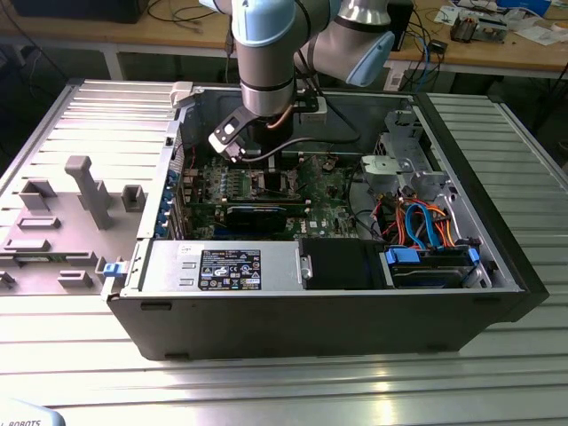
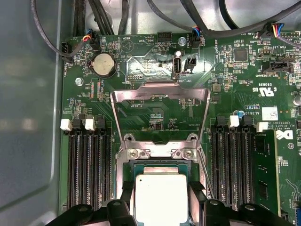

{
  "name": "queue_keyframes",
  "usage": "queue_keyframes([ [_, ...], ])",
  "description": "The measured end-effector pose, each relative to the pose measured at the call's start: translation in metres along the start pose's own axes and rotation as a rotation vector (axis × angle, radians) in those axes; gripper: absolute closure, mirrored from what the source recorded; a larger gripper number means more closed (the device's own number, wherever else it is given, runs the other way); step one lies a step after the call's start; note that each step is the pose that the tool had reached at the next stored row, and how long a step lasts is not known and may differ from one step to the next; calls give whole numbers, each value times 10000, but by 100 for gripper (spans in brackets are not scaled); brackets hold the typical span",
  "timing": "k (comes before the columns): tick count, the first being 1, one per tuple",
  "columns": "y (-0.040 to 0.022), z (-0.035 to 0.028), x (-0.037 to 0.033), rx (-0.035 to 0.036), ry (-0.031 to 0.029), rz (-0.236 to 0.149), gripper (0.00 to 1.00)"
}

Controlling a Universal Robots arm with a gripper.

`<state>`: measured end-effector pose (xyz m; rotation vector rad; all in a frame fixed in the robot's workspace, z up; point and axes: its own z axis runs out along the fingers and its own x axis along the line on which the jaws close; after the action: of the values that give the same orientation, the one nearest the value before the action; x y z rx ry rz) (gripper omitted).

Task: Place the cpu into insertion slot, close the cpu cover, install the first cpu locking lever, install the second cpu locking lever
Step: 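Place the cpu into insertion slot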

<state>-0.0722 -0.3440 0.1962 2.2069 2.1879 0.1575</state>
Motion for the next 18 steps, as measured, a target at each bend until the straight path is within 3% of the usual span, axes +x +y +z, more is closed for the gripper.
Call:
queue_keyframes([
  [17,1,5,3,-11,8,23,45],
  [18,0,3,1,-6,2,23,33],
])
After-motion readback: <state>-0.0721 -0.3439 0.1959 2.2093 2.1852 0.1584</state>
